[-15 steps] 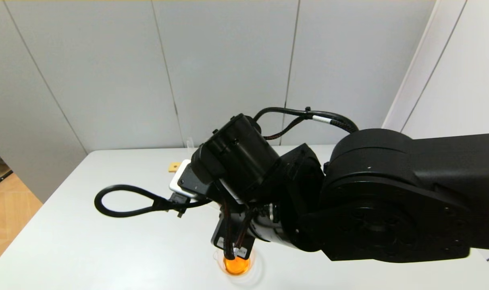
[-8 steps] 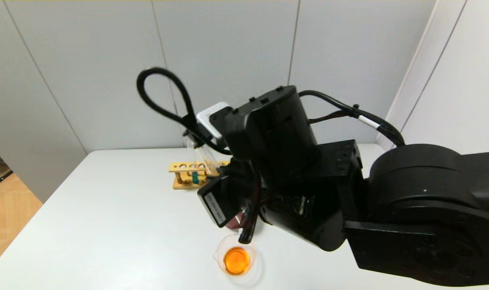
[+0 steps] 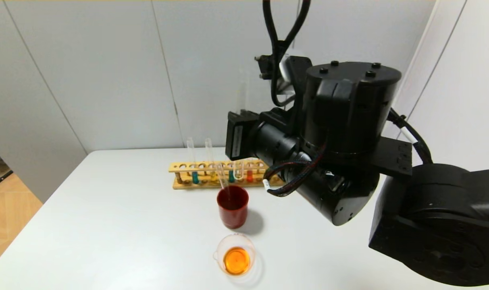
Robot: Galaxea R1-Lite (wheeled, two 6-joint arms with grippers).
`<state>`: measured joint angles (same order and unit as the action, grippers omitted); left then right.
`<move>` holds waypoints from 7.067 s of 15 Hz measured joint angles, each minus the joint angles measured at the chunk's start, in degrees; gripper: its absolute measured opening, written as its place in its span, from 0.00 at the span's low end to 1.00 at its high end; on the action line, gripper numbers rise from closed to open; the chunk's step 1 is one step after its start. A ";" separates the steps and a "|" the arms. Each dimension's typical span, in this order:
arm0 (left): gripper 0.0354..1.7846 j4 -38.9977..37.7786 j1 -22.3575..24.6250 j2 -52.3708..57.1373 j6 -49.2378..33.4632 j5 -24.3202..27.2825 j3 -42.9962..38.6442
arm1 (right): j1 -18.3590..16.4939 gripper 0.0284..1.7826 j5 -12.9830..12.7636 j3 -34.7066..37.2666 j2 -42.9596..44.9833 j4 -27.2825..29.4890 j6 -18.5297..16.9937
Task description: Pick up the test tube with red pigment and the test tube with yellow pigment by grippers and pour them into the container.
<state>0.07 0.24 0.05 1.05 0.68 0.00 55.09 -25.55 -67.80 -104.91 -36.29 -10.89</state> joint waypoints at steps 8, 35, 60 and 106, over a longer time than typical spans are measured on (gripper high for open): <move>0.98 -0.02 -0.02 0.00 -0.01 0.00 0.00 | -2.08 0.14 -5.64 2.73 -5.91 -10.97 0.00; 0.98 -0.02 0.00 0.00 -0.01 0.00 0.00 | -3.46 0.14 -2.19 -2.07 -29.34 -14.75 7.14; 0.98 -0.02 0.00 0.00 -0.01 0.00 0.00 | -2.12 0.36 1.19 -3.23 -32.13 -12.35 17.86; 0.98 -0.05 0.00 0.00 -0.01 0.02 0.00 | -53.75 0.97 -1.26 8.52 91.44 61.67 27.22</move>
<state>0.02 0.24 0.05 1.04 0.71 0.00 1.34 -26.81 -59.28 -13.47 25.38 16.34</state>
